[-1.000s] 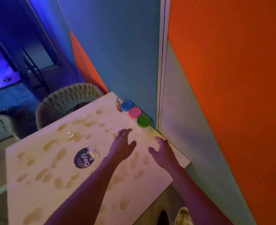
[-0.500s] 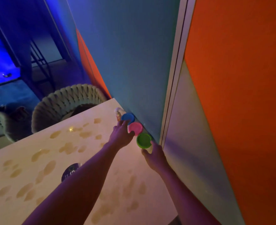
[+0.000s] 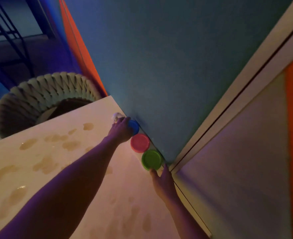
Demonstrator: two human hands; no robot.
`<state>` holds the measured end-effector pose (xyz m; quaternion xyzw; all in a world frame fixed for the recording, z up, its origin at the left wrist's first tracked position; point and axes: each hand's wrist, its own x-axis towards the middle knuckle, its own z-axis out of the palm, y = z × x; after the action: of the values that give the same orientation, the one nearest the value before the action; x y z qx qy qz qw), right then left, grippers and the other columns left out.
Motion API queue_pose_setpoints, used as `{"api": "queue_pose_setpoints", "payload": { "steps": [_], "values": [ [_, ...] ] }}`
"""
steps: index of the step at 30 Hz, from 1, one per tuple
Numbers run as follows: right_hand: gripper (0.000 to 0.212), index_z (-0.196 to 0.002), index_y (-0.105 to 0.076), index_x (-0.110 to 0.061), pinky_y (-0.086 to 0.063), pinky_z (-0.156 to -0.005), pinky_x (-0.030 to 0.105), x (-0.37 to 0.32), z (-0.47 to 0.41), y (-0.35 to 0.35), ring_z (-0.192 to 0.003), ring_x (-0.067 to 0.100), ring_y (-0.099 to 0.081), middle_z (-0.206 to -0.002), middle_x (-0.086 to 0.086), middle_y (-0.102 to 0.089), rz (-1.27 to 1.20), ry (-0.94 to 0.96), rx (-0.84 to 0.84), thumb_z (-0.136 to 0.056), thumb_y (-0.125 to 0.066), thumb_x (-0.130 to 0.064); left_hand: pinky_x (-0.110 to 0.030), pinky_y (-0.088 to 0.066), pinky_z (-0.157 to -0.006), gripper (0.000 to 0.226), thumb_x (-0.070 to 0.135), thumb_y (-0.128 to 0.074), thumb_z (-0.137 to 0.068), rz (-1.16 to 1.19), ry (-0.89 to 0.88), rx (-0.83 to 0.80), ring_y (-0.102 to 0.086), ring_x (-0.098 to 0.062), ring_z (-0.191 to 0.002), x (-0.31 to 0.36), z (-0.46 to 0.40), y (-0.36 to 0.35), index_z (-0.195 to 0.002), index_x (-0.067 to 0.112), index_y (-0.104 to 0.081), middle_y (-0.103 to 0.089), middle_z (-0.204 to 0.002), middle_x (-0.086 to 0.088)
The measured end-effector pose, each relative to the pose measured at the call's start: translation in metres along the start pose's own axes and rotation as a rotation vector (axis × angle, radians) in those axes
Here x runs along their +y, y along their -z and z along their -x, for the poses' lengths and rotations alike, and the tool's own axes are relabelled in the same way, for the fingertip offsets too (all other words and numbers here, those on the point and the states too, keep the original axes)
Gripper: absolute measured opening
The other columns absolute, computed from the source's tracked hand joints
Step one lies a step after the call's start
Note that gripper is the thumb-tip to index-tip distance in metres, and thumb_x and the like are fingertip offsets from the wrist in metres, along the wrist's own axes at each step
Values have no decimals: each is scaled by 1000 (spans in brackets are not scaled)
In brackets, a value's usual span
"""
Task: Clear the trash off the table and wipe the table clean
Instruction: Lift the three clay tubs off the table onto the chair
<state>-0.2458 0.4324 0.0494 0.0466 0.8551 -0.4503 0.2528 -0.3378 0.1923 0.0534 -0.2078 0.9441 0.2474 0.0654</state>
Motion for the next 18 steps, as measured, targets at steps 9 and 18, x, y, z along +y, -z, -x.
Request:
{"api": "queue_pose_setpoints", "payload": {
  "steps": [9, 18],
  "values": [
    [65, -119, -54, -25, -54, -90, 56, 72, -71, -45, -104, 35, -67, -116, 12, -67, -194, -178, 53, -64, -47, -60, -41, -56, -76, 62, 12, -57, -92, 31, 37, -47, -56, -36, -117, -1, -16, -11, -149, 20, -34, -47, -138, -17],
    [18, -109, -58, -15, -59, -69, 43, 13, -20, -3, -78, 28, -64, -98, 14, -64, -417, -342, 1, -91, -63, -11, -49, -54, -90, 57, 15, -57, -90, 52, 69, 23, -56, -39, -114, -5, 25, 1, -143, 26, -42, -45, -138, -16]
  ]
}}
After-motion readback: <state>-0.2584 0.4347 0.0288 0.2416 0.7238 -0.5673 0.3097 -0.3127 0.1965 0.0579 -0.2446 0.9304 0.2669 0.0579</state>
